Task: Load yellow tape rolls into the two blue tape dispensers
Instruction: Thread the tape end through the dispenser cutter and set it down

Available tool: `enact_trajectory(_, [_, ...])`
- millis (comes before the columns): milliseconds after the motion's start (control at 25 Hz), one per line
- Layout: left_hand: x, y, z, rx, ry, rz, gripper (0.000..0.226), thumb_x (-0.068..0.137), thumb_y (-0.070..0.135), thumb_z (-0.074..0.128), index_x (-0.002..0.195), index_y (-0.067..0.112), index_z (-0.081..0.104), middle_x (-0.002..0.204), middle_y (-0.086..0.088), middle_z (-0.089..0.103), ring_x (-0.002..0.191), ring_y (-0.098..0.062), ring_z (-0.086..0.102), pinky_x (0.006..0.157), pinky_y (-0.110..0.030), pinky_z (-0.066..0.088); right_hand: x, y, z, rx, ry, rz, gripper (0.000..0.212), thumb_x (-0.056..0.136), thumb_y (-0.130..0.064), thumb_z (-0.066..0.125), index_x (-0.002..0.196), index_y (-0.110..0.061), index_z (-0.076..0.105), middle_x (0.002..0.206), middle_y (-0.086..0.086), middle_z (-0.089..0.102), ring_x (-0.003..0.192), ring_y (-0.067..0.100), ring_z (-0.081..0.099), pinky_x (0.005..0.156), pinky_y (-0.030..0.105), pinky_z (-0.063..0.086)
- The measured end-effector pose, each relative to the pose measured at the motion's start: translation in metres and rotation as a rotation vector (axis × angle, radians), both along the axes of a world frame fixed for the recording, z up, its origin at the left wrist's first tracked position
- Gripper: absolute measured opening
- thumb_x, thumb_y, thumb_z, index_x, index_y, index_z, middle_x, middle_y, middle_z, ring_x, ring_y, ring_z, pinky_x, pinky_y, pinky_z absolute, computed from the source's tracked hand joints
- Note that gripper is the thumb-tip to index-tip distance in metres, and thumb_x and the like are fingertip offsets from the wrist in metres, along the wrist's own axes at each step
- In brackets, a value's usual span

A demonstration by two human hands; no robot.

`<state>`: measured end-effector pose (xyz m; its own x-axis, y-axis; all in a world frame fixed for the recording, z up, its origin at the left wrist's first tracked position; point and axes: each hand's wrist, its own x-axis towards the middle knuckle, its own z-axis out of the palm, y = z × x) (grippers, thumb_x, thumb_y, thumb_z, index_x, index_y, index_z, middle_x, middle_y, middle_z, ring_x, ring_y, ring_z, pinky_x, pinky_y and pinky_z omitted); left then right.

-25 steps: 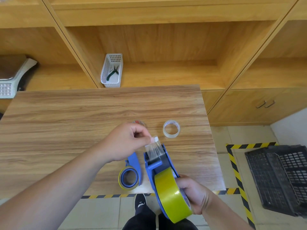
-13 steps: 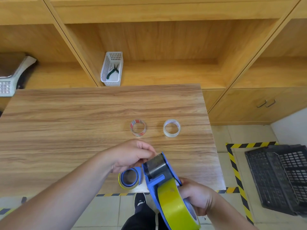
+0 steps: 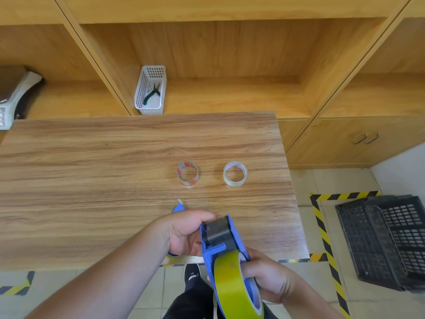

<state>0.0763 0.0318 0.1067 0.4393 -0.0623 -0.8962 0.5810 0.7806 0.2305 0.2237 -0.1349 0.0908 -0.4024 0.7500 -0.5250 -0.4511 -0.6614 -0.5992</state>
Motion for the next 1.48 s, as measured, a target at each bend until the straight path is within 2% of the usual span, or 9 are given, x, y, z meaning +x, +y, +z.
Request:
enact_trajectory(200, [-0.002, -0.001, -0.024, -0.031, -0.041, -0.079, 0.022, 0.087, 0.031, 0.07, 0.107, 0.021, 0.07, 0.094, -0.004, 0.048, 0.088, -0.018, 0.05, 0.078, -0.028, 0.06, 0.001, -0.003, -0.006, -0.015, -0.001, -0.002, 0.051, 0.078, 0.013, 0.057, 0.129, 0.012, 0.056, 0.119, 0.024, 0.061, 0.104, 0.031, 0.065, 0.087, 0.036, 0.054])
enact_trajectory(320, [-0.001, -0.008, -0.045, 0.082, 0.026, 0.12, 0.023, 0.091, 0.024, 0.067, 0.104, 0.006, 0.075, 0.091, -0.009, 0.065, 0.087, -0.023, 0.061, 0.08, -0.028, 0.055, 0.005, -0.001, -0.01, -0.097, -0.046, -0.131, 0.041, 0.077, 0.009, 0.064, 0.118, 0.007, 0.069, 0.107, 0.023, 0.073, 0.096, 0.032, 0.073, 0.081, 0.039, 0.059])
enact_trajectory(400, [-0.006, -0.016, -0.06, 0.309, 0.142, 0.306, 0.012, 0.09, 0.017, 0.065, 0.095, 0.013, 0.075, 0.077, -0.005, 0.06, 0.066, -0.02, 0.054, 0.061, -0.027, 0.044, 0.009, 0.001, -0.019, -0.166, -0.183, -0.25, 0.039, 0.072, 0.004, 0.07, 0.111, 0.004, 0.073, 0.103, 0.023, 0.077, 0.094, 0.036, 0.075, 0.082, 0.045, 0.062])
enact_trajectory(600, [-0.022, -0.044, -0.069, 0.823, 0.145, 0.093, 0.023, 0.098, 0.025, 0.061, 0.08, 0.034, 0.071, 0.073, 0.009, 0.064, 0.062, -0.012, 0.057, 0.065, -0.033, 0.05, 0.027, 0.012, -0.059, -0.279, -0.698, -0.34, 0.026, 0.084, 0.001, 0.069, 0.107, -0.012, 0.071, 0.092, 0.008, 0.08, 0.086, 0.026, 0.076, 0.073, 0.039, 0.059])
enact_trajectory(720, [-0.019, -0.061, -0.073, 0.747, 0.097, -0.069, 0.01, 0.094, 0.036, 0.063, 0.099, 0.039, 0.071, 0.094, 0.015, 0.071, 0.081, -0.005, 0.07, 0.087, -0.028, 0.058, 0.033, 0.019, -0.084, -0.329, -0.955, -0.216, 0.023, 0.079, -0.011, 0.07, 0.099, -0.022, 0.069, 0.086, 0.002, 0.077, 0.08, 0.022, 0.072, 0.079, 0.047, 0.059])
enact_trajectory(800, [-0.015, -0.071, -0.084, 0.711, 0.1, -0.158, 0.034, 0.082, 0.055, 0.065, 0.113, 0.04, 0.067, 0.111, 0.019, 0.072, 0.099, -0.003, 0.07, 0.1, -0.035, 0.057, 0.034, 0.026, -0.095, -0.328, -1.082, -0.101, 0.026, 0.075, -0.02, 0.068, 0.102, -0.022, 0.065, 0.095, 0.003, 0.072, 0.081, 0.023, 0.07, 0.075, 0.045, 0.06])
enact_trajectory(1000, [-0.007, -0.084, -0.107, 0.642, 0.204, -0.075, 0.037, 0.068, 0.064, 0.063, 0.104, 0.056, 0.062, 0.111, 0.016, 0.074, 0.099, -0.013, 0.074, 0.098, -0.046, 0.057, 0.031, 0.038, -0.118, -0.252, -1.238, 0.125, 0.04, 0.085, -0.019, 0.063, 0.124, -0.012, 0.058, 0.116, 0.005, 0.046, 0.082, 0.025, 0.06, 0.074, 0.037, 0.051])
enact_trajectory(1240, [-0.008, -0.084, -0.127, 0.573, 0.244, -0.004, 0.03, 0.066, 0.06, 0.069, 0.095, 0.061, 0.064, 0.103, 0.018, 0.077, 0.1, -0.012, 0.074, 0.1, -0.046, 0.056, 0.025, 0.043, -0.132, -0.247, -1.241, 0.146, 0.054, 0.085, -0.012, 0.064, 0.135, -0.02, 0.046, 0.125, 0.006, 0.047, 0.097, 0.028, 0.061, 0.082, 0.043, 0.057])
enact_trajectory(1480, [-0.001, -0.079, -0.113, 0.594, 0.267, -0.126, 0.049, 0.068, 0.056, 0.061, 0.117, 0.048, 0.057, 0.11, 0.018, 0.073, 0.098, -0.012, 0.071, 0.095, -0.042, 0.058, 0.025, 0.048, -0.136, -0.248, -1.307, 0.17, 0.051, 0.085, -0.013, 0.066, 0.13, -0.02, 0.044, 0.126, 0.008, 0.047, 0.099, 0.03, 0.061, 0.081, 0.045, 0.058])
